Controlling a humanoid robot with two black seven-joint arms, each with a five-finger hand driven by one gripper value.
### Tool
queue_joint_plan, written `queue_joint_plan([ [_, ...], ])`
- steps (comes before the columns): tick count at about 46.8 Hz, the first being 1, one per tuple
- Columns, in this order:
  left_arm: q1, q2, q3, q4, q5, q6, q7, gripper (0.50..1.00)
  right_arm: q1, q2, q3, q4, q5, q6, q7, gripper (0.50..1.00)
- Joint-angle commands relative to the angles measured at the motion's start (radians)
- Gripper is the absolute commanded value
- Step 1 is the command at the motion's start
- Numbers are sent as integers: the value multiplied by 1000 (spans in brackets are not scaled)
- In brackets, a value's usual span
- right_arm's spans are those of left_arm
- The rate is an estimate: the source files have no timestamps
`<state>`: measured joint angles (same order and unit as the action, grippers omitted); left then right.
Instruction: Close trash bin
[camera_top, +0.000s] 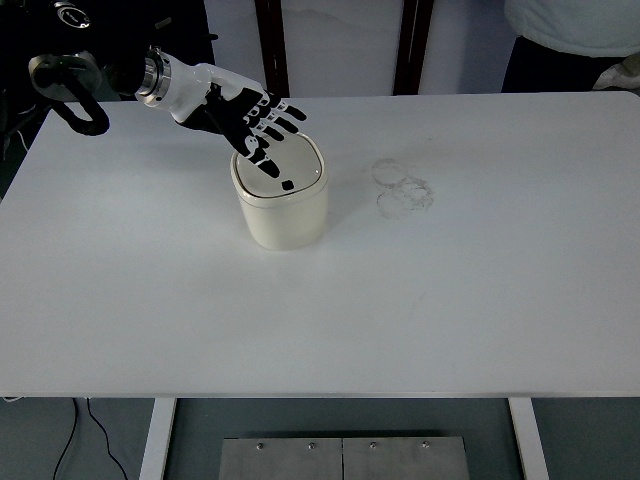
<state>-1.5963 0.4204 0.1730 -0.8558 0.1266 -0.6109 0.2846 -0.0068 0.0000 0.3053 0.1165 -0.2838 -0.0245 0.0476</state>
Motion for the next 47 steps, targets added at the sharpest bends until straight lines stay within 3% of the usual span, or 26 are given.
queue_joint_plan([
  [1, 9, 1, -18, 24, -51, 0, -2, 1000, 1, 0, 0, 0, 0, 0, 0, 991],
  [11, 39, 20, -59, 107, -196, 0, -9, 1000, 1, 0, 0, 0, 0, 0, 0, 991],
  [21, 127, 34, -202, 207, -266, 34, -19, 1000, -1, 0, 0, 0, 0, 0, 0, 991],
  [26, 182, 37, -296, 250, -268, 36, -70, 1000, 1, 0, 0, 0, 0, 0, 0, 991],
  [38, 302, 34, -441, 351, -269, 80, -255, 1000, 1, 0, 0, 0, 0, 0, 0, 991],
  [47, 401, 34, -578, 357, -318, 120, -317, 1000, 1, 0, 0, -1, 0, 0, 0, 991],
])
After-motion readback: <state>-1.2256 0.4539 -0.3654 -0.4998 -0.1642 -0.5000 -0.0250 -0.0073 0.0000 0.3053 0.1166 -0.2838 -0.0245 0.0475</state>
